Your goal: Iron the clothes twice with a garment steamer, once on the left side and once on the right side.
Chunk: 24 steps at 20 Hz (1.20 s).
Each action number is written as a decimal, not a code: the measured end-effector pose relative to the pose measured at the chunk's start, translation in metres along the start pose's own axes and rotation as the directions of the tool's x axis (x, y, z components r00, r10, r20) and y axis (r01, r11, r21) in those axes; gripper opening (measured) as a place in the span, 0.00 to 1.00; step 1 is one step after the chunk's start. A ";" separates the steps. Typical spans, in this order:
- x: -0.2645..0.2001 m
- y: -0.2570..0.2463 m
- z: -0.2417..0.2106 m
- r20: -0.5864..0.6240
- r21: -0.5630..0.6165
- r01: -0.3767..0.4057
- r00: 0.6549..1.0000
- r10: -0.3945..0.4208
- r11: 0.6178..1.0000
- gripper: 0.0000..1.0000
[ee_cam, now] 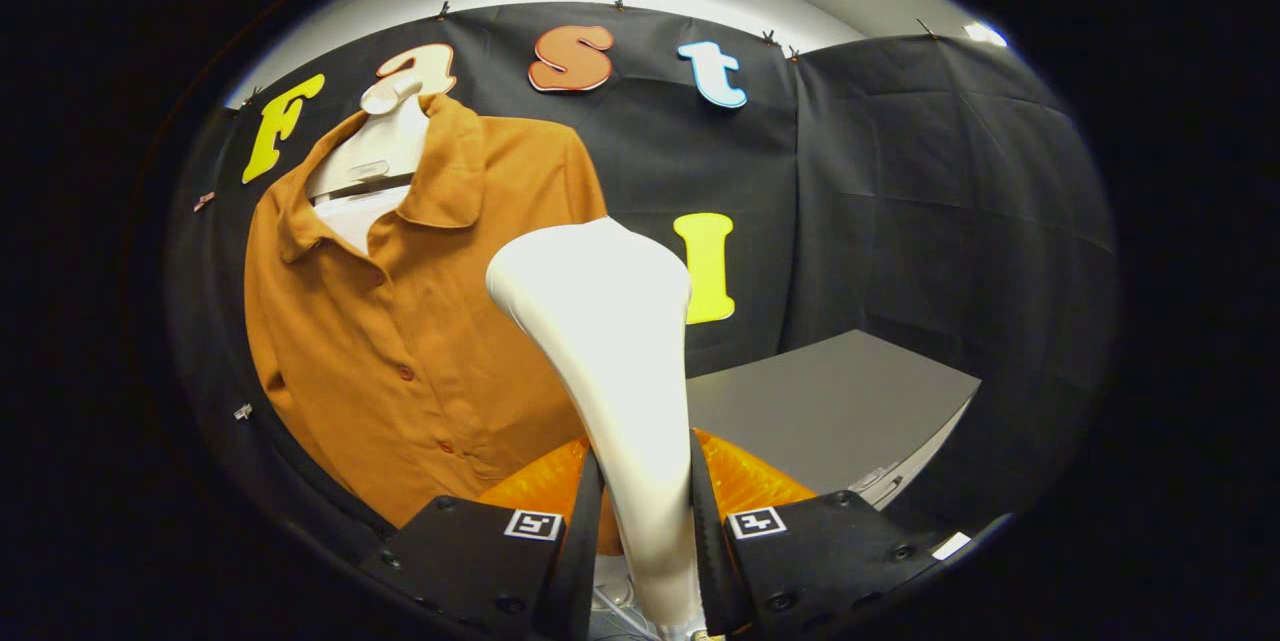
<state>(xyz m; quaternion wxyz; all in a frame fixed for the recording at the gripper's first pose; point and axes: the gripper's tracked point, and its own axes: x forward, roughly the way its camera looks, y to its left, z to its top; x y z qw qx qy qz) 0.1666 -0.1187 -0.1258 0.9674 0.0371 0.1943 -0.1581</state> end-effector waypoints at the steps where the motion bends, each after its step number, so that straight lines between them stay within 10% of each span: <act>1: 0.002 0.013 -0.001 -0.001 -0.006 -0.006 1.000 0.006 1.000 0.46; 24: 0.084 0.069 -0.081 -0.230 -0.091 0.046 0.971 -0.066 0.995 0.46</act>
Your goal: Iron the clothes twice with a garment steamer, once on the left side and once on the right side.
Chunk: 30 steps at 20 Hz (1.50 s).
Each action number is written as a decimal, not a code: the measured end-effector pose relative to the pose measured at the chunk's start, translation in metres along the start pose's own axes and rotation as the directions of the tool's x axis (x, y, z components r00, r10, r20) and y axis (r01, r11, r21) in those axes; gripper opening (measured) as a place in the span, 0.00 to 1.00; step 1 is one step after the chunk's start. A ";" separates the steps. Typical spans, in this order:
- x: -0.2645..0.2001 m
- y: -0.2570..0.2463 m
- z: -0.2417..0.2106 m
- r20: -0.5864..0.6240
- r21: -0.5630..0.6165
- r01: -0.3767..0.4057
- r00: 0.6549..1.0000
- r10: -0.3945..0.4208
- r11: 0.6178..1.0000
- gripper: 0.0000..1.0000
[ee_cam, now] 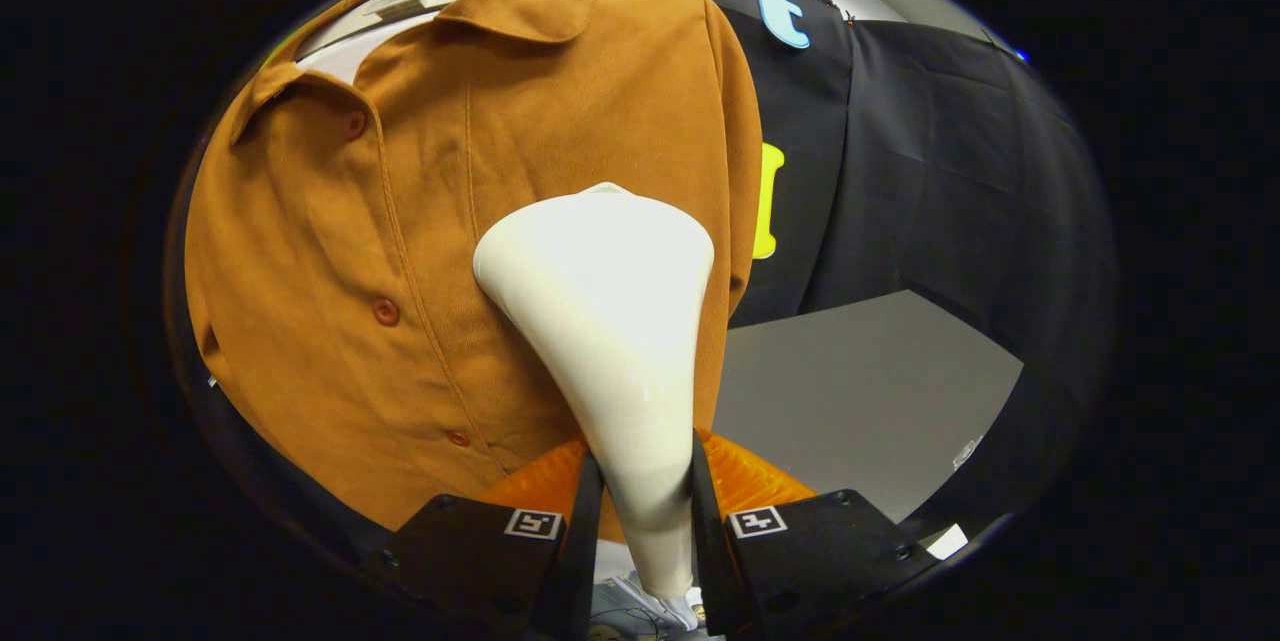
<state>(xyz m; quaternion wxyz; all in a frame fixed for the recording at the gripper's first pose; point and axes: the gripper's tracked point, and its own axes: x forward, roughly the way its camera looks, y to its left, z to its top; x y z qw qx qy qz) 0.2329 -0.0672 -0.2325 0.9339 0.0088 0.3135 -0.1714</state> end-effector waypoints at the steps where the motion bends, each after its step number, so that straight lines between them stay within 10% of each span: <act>1: 0.002 -0.001 -0.007 -0.019 0.002 0.001 1.000 -0.001 1.000 0.46; 19: 0.013 -0.018 -0.132 -0.319 0.010 -0.040 0.947 0.041 0.999 0.46; 30: -0.101 0.055 0.009 0.095 0.000 -0.145 0.985 0.145 0.989 0.46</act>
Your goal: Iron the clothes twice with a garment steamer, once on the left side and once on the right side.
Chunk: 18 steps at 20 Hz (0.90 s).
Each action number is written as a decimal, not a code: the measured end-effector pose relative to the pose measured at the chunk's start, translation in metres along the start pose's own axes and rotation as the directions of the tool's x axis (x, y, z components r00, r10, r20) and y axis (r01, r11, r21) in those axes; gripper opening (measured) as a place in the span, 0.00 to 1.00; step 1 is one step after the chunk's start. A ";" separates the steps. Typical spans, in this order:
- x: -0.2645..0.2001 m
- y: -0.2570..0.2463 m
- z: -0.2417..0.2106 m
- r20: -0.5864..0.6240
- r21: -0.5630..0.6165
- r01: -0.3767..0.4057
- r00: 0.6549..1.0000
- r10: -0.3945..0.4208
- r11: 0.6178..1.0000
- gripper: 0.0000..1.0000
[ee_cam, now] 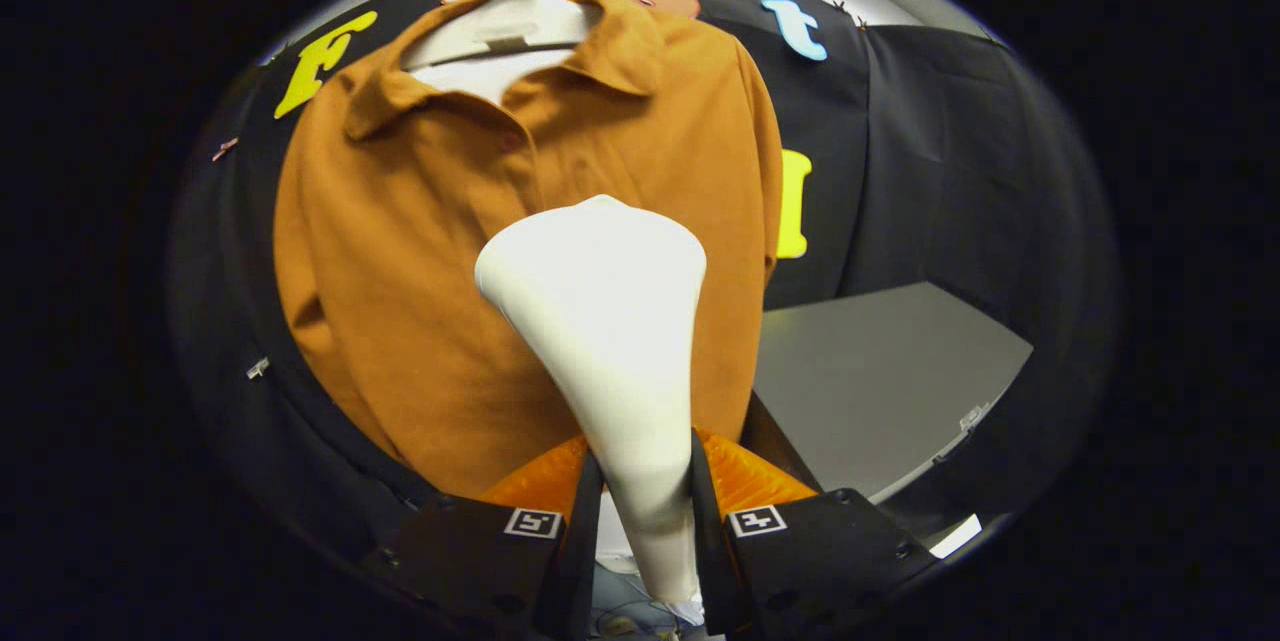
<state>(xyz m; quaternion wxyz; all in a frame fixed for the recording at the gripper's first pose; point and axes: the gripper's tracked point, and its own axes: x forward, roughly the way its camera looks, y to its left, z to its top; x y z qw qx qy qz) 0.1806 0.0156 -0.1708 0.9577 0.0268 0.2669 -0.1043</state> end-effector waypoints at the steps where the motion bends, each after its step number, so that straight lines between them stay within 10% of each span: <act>1: -0.007 0.011 0.006 0.022 -0.008 -0.016 1.000 0.016 1.000 0.46; 18: 0.033 0.112 -0.013 -0.057 -0.048 -0.127 0.991 0.124 0.991 0.46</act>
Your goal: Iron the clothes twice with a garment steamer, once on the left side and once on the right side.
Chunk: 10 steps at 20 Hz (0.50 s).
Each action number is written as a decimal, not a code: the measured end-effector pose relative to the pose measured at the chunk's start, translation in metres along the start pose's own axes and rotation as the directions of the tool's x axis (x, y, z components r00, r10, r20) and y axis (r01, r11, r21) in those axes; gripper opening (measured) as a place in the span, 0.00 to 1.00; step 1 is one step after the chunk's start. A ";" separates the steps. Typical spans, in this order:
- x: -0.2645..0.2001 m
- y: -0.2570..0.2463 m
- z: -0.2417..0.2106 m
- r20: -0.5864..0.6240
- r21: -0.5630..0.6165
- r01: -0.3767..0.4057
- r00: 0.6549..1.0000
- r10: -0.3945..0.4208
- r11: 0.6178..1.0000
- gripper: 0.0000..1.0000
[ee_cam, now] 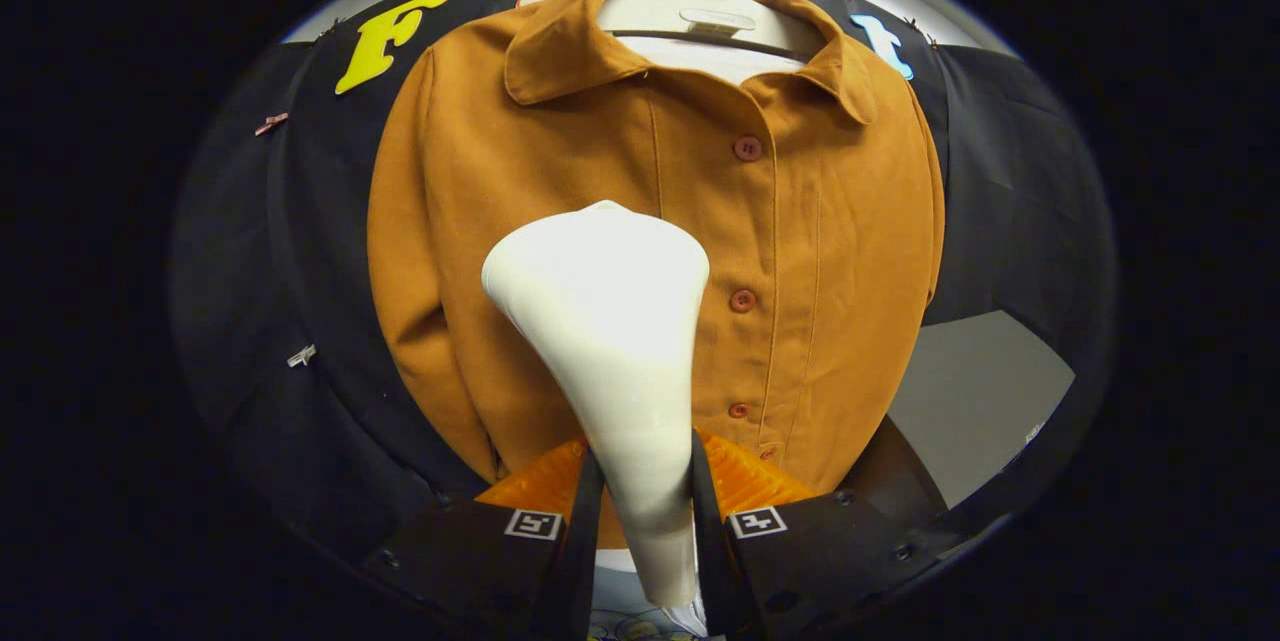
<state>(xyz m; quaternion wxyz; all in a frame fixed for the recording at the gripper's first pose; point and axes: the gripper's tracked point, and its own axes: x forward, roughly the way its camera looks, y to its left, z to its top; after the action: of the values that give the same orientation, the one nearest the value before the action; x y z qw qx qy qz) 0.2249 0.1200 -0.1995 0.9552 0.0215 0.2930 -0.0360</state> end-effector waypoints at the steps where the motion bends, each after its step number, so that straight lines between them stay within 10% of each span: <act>1: 0.005 0.001 -0.006 -0.015 -0.003 0.002 1.000 -0.002 1.000 0.46; 10: 0.040 -0.003 -0.070 -0.172 -0.020 0.004 0.985 -0.007 1.000 0.46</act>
<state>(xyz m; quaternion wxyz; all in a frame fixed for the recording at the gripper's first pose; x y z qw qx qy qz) 0.2181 0.1190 -0.2799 0.9263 0.0145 0.3750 -0.0338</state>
